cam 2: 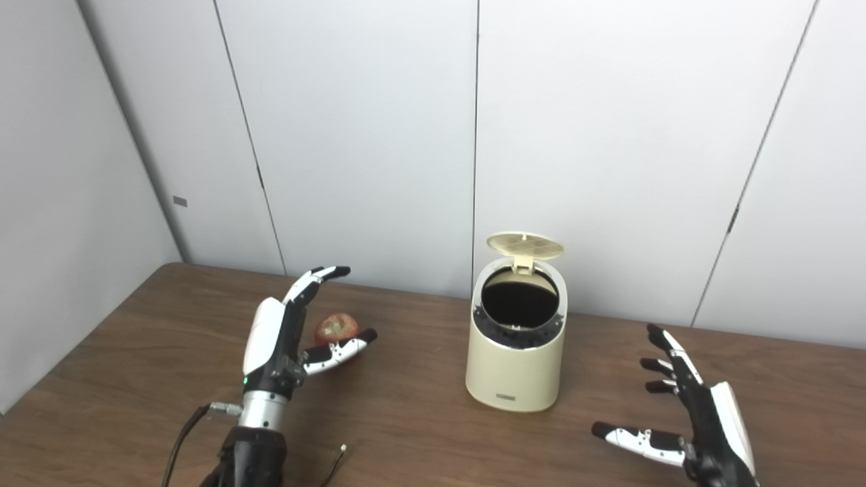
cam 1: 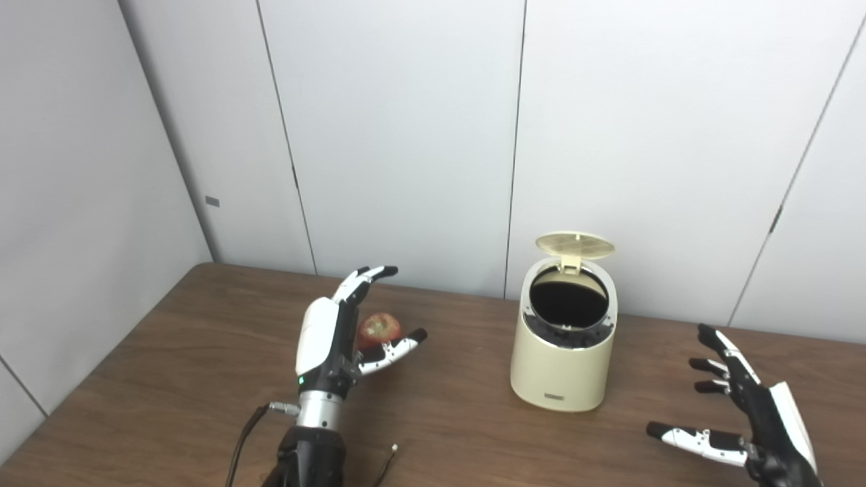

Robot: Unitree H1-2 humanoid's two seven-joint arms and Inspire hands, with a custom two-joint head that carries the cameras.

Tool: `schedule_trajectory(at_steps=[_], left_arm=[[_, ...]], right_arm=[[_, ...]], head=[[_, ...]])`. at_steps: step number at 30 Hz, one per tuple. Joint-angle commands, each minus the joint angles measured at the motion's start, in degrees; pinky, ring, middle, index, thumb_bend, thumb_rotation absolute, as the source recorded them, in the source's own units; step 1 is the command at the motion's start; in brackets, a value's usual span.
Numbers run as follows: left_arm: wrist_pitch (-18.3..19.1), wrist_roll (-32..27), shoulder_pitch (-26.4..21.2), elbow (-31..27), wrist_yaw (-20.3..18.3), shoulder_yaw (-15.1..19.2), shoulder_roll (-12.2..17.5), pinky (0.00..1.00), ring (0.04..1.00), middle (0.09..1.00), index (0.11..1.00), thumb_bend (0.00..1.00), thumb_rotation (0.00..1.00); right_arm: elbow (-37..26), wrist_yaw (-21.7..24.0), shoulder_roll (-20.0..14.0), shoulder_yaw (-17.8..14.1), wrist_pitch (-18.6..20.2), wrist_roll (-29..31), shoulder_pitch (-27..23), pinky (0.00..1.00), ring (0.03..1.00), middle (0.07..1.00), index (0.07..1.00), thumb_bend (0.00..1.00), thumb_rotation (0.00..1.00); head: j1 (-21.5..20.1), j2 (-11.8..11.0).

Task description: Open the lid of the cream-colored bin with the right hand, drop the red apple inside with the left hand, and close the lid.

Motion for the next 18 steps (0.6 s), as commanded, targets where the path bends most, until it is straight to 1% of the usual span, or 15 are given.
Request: schedule_trajectory(at_steps=[1, 3, 5, 7, 10, 12, 14, 18], left_arm=[[2.4, 1.6, -2.5, -0.9, 1.5, 0.5, 0.7, 0.86, 0.923, 0.841, 0.808, 0.76, 0.16], [5.5, 2.6, -2.7, -1.4, 0.9, 0.5, 1.3, 0.87, 0.943, 0.857, 0.823, 0.76, 0.17], [8.2, 4.1, -3.0, -1.7, 0.5, 0.3, 2.0, 0.83, 0.954, 0.867, 0.834, 0.77, 0.18], [10.1, 4.8, -3.1, -1.6, -0.2, -0.1, 2.8, 0.81, 0.959, 0.868, 0.838, 0.79, 0.18], [13.2, 5.4, -3.2, -1.5, -1.8, -0.8, 3.6, 0.83, 0.98, 0.955, 0.877, 0.84, 0.26], [15.4, 5.1, -3.2, -1.6, -3.2, -1.1, 4.0, 0.81, 0.99, 0.988, 0.884, 0.86, 0.29], [16.7, 4.8, -3.1, -1.3, -4.0, -1.5, 4.4, 0.79, 0.993, 0.998, 0.875, 0.89, 0.3], [18.0, 4.6, -3.2, 0.1, -4.4, -2.1, 5.1, 0.79, 0.997, 1.0, 0.863, 0.92, 0.33]], right_arm=[[-2.5, -0.6, 0.0, -0.8, 0.6, -0.2, -1.4, 0.65, 0.779, 0.889, 0.89, 0.74, 0.0], [-3.1, -0.6, 0.2, -0.8, 1.3, -0.2, -1.4, 0.66, 0.783, 0.888, 0.887, 0.74, 0.0], [-3.4, -0.7, 0.2, -0.8, 1.5, -0.2, -1.3, 0.65, 0.781, 0.885, 0.883, 0.73, 0.0], [-3.9, -0.6, 0.2, -0.7, 2.0, -0.3, -1.3, 0.65, 0.78, 0.884, 0.882, 0.73, 0.0], [-4.4, -0.6, 0.4, -0.6, 2.4, -0.3, -1.2, 0.64, 0.778, 0.883, 0.879, 0.72, 0.0], [-4.8, -0.5, 0.5, -0.6, 2.7, -0.2, -1.1, 0.64, 0.777, 0.88, 0.876, 0.73, 0.0], [-5.1, -0.4, 0.5, -0.5, 2.8, -0.2, -1.0, 0.64, 0.778, 0.882, 0.877, 0.73, 0.0], [-5.9, -0.3, 0.7, -0.4, 3.4, -0.5, -0.8, 0.64, 0.775, 0.881, 0.876, 0.73, 0.0]], head=[[0.0, 0.1], [0.1, 0.1], [0.2, 0.2], [0.2, 0.2], [0.2, 0.2], [0.1, 0.4], [0.1, 0.5], [-0.1, 0.7]])
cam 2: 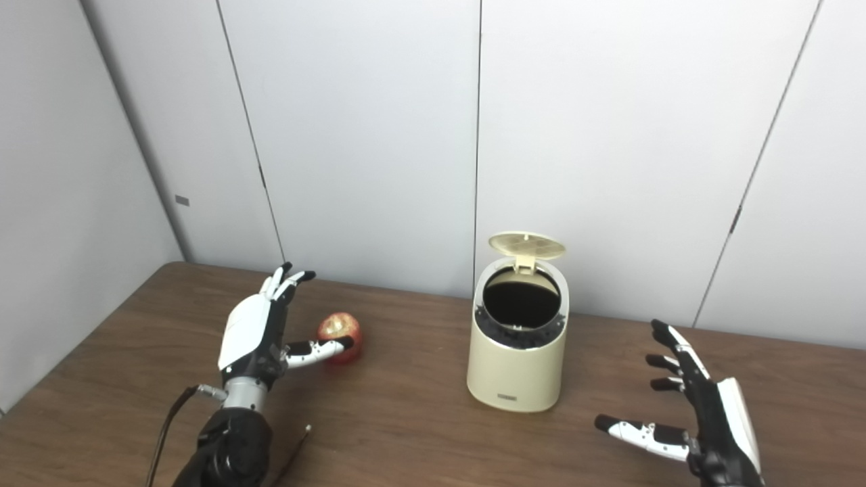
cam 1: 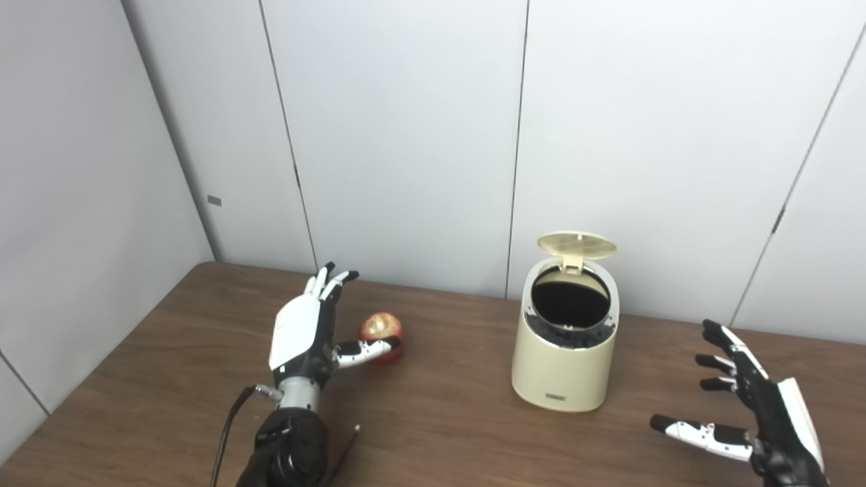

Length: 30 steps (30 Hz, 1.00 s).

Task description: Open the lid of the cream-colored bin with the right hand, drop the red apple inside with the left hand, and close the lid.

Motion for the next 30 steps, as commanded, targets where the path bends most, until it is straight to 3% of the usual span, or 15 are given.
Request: schedule_trajectory(at_steps=[1, 10, 16, 25, 30], left_arm=[[0.1, 0.4, -2.6, 0.3, 0.7, -0.3, 1.6, 0.79, 0.997, 1.0, 0.858, 0.93, 0.34], [1.7, 0.4, -2.7, 3.5, 0.7, -1.7, 2.5, 0.89, 1.0, 1.0, 0.863, 0.95, 0.4], [2.3, 0.2, -2.6, 5.0, 1.1, -2.3, 2.6, 0.93, 1.0, 1.0, 0.853, 0.93, 0.39], [1.0, -0.5, -3.0, 8.3, 2.6, -2.7, 2.6, 0.9, 1.0, 0.995, 0.859, 0.91, 0.4], [-1.3, -2.0, -3.5, 10.5, 3.7, -2.8, 2.4, 0.87, 0.972, 0.926, 0.869, 0.89, 0.37]], right_arm=[[-2.3, -0.3, -0.1, -0.1, -0.5, -0.4, -1.2, 0.64, 0.771, 0.881, 0.877, 0.73, 0.0], [-3.8, 0.0, -0.3, 0.1, 0.3, -0.9, -0.8, 0.62, 0.763, 0.875, 0.87, 0.73, 0.0], [-4.9, 0.3, 0.0, 0.1, 1.4, -1.3, -0.5, 0.62, 0.763, 0.876, 0.87, 0.73, 0.0], [-5.7, 0.4, 0.2, 0.4, 2.4, -1.8, -0.3, 0.62, 0.763, 0.874, 0.869, 0.73, 0.0], [-6.0, 0.4, 0.3, 0.6, 2.4, -2.1, -0.3, 0.61, 0.759, 0.872, 0.866, 0.73, 0.0]], head=[[-0.1, 0.1], [-0.5, 0.5], [-0.6, 0.8], [-1.2, 1.0], [-1.3, 1.1]])
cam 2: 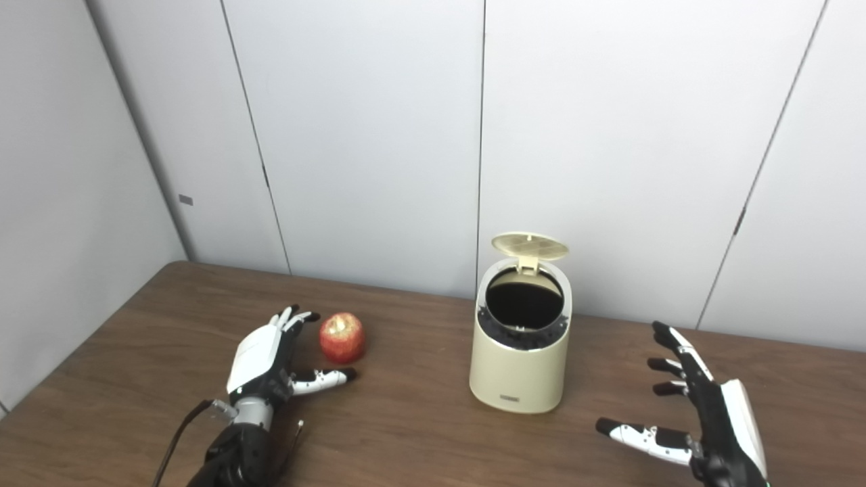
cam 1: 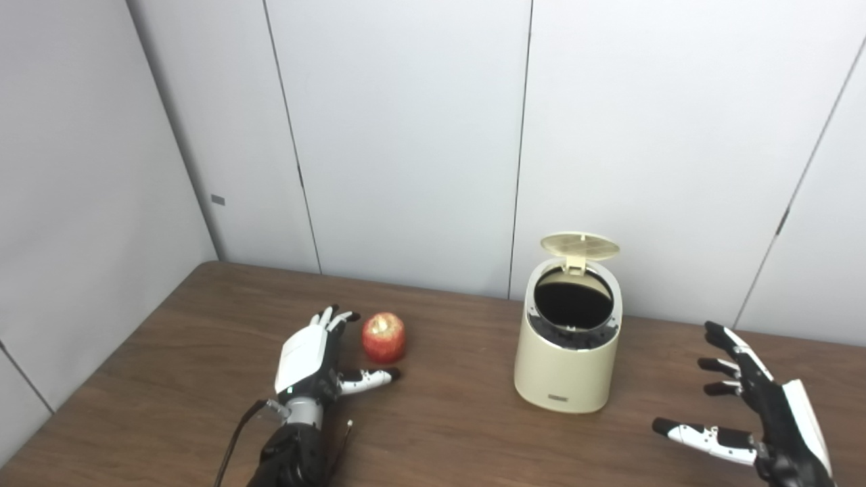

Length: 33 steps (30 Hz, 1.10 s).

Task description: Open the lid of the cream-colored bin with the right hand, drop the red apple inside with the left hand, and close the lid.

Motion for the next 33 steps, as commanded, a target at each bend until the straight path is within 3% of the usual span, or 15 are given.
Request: schedule_trajectory(at_steps=[1, 13, 17, 33], left_arm=[[-2.6, -1.1, -2.6, 0.3, 1.6, 0.0, 0.9, 0.86, 0.967, 0.915, 0.871, 0.89, 0.37], [-6.9, -4.3, -3.1, 4.3, 4.3, -0.6, -0.2, 0.73, 0.864, 0.87, 0.885, 0.83, 0.27], [-7.6, -5.2, -3.4, 5.3, 4.3, -1.0, -0.3, 0.73, 0.847, 0.884, 0.89, 0.82, 0.24], [-9.2, -6.4, -4.9, 9.3, 4.7, -2.9, -0.9, 0.67, 0.817, 0.861, 0.88, 0.84, 0.25]], right_arm=[[-1.8, -0.6, 0.1, -0.1, -0.9, -0.5, -1.2, 0.6, 0.755, 0.868, 0.864, 0.74, 0.0], [-2.9, -0.4, 0.6, 0.0, -0.2, -0.8, -1.0, 0.6, 0.754, 0.868, 0.866, 0.74, 0.0], [-3.5, -0.4, 0.7, 0.0, 0.0, -0.9, -0.8, 0.6, 0.751, 0.868, 0.863, 0.74, 0.0], [-5.5, -0.2, 1.3, 0.2, 1.8, -2.1, -0.3, 0.59, 0.745, 0.865, 0.861, 0.74, 0.01]], head=[[-0.1, 0.0], [-0.8, 0.3], [-1.0, 0.4], [-1.9, 1.1]])
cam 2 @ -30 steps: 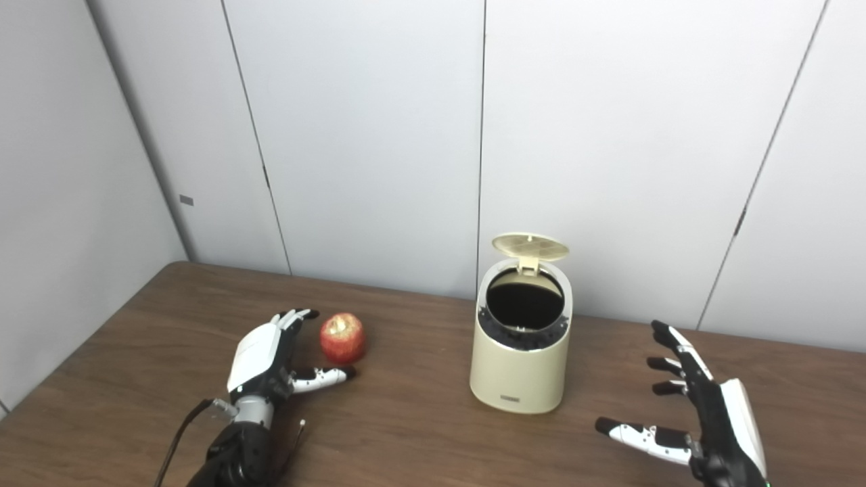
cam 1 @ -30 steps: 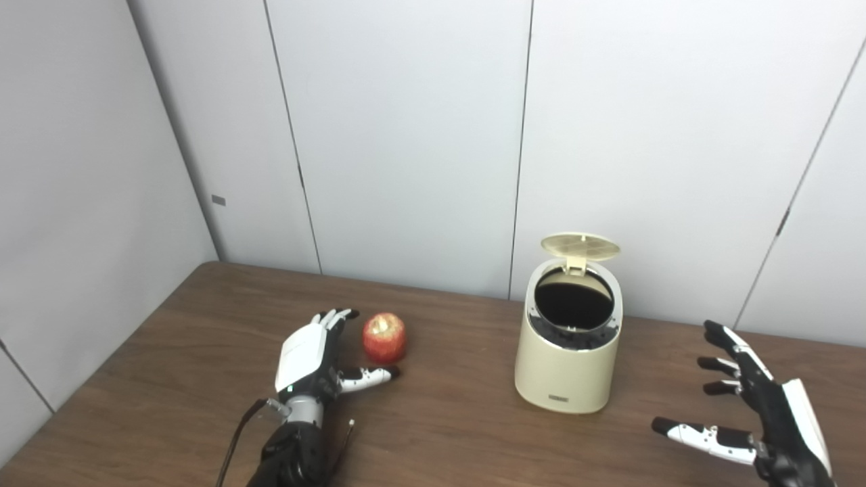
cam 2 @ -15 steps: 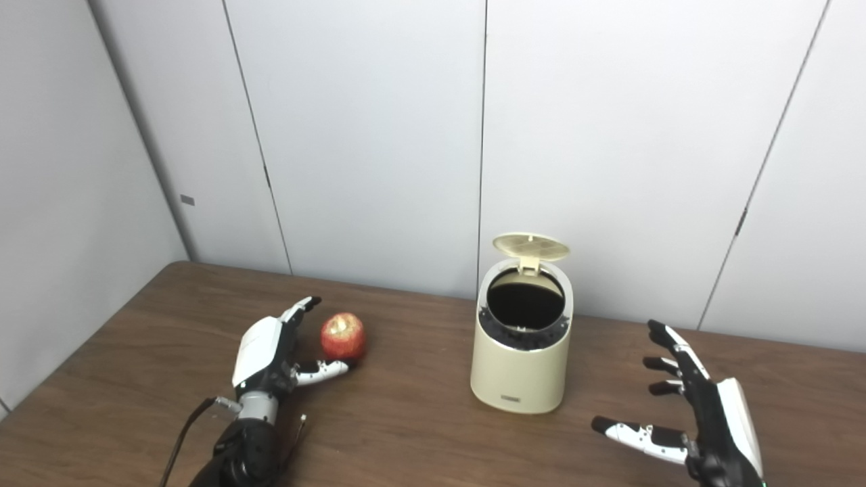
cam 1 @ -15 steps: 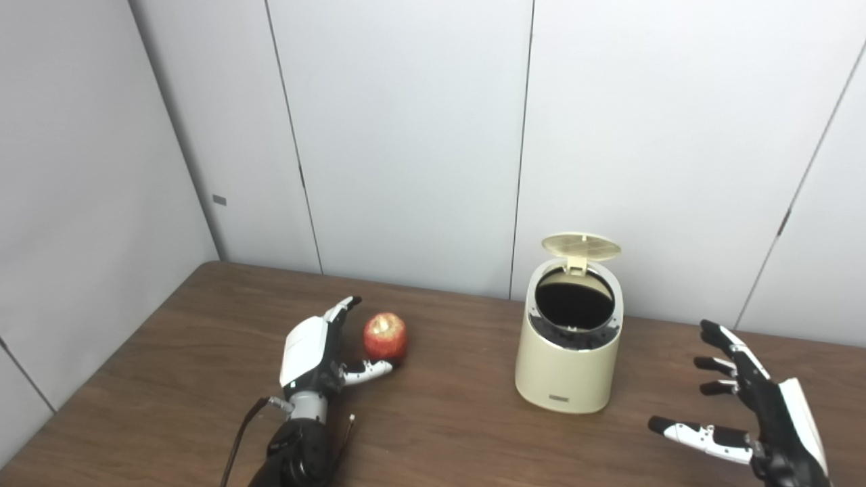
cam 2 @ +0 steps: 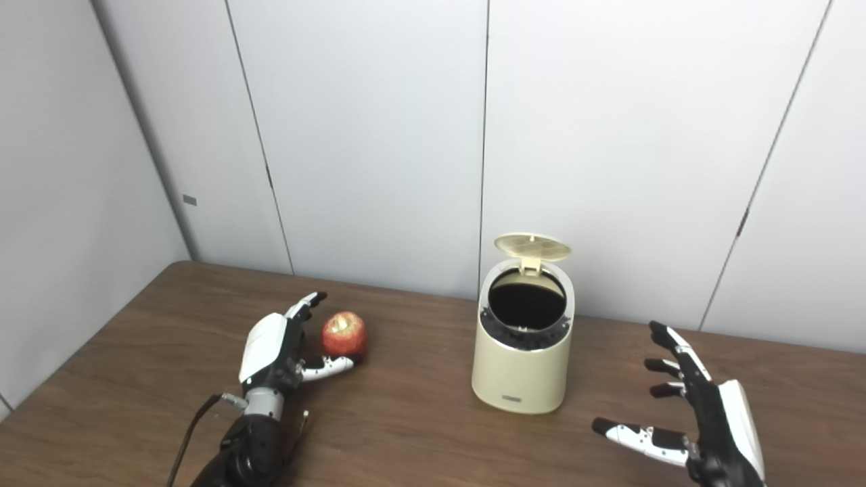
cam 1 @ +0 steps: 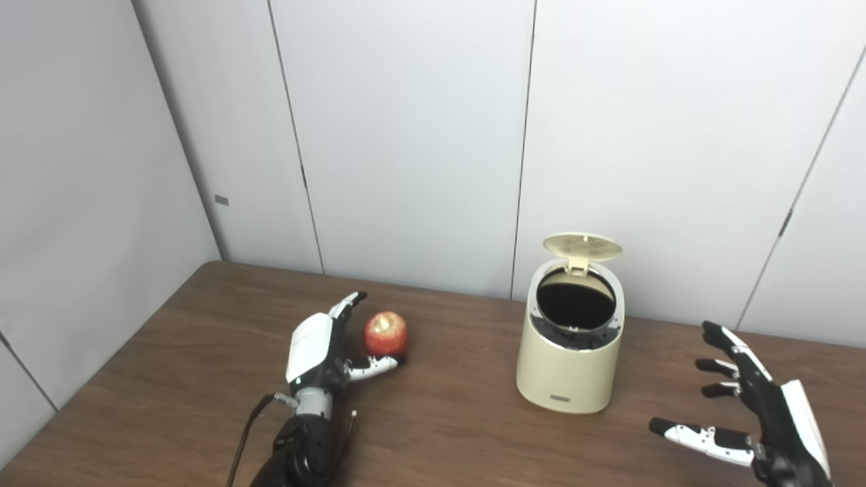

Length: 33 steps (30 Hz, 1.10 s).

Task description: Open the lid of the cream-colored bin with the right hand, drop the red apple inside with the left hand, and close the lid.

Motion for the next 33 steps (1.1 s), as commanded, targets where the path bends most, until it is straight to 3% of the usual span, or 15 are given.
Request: schedule_trajectory(at_steps=[1, 15, 18, 22, 24, 26, 33], left_arm=[[0.0, -0.5, -0.9, 0.7, -1.7, -1.4, -0.9, 0.67, 0.816, 0.857, 0.877, 0.84, 0.26], [-1.0, -1.6, -1.1, 2.8, -2.5, -2.9, -1.4, 0.59, 0.728, 0.789, 0.814, 0.82, 0.21], [-1.5, -2.9, -0.8, 2.6, -3.7, -2.8, -1.3, 0.58, 0.675, 0.717, 0.775, 0.8, 0.16], [-0.7, -4.2, -0.5, 2.2, -5.6, -3.3, -1.1, 0.51, 0.574, 0.626, 0.675, 0.75, 0.02], [-0.2, -4.7, -0.4, 2.2, -6.2, -3.4, -1.2, 0.45, 0.52, 0.519, 0.641, 0.59, 0.0], [0.2, -4.8, -0.3, 2.1, -6.5, -3.6, -1.3, 0.43, 0.496, 0.481, 0.588, 0.54, 0.0], [0.0, -5.0, -0.2, 3.0, -6.0, -4.0, -1.4, 0.39, 0.463, 0.454, 0.546, 0.51, 0.0]], right_arm=[[-2.8, -0.5, 0.2, 0.0, -0.3, -0.6, -1.3, 0.59, 0.742, 0.862, 0.859, 0.74, 0.01], [-3.1, -0.5, 0.4, -0.3, -0.6, -0.4, -1.4, 0.59, 0.733, 0.857, 0.854, 0.75, 0.0], [-3.2, -0.3, 0.3, -0.5, -0.3, 0.0, -1.3, 0.59, 0.742, 0.861, 0.857, 0.74, 0.01], [-3.6, 0.0, 0.2, -0.7, -0.1, 0.3, -1.1, 0.6, 0.746, 0.864, 0.859, 0.75, 0.0], [-3.6, 0.0, 0.0, -0.8, -0.3, 0.5, -1.1, 0.6, 0.746, 0.866, 0.86, 0.74, 0.0], [-3.4, 0.0, -0.1, -0.8, -0.7, 0.7, -1.1, 0.59, 0.745, 0.868, 0.861, 0.74, 0.0], [-3.1, -0.1, -0.3, -0.6, -0.8, 0.6, -1.1, 0.59, 0.743, 0.868, 0.864, 0.74, 0.0]], head=[[-0.1, 0.2], [-0.4, 0.8], [-0.7, 1.0], [-0.5, 1.3], [-0.4, 1.4], [-0.3, 1.5], [-0.4, 1.6]])
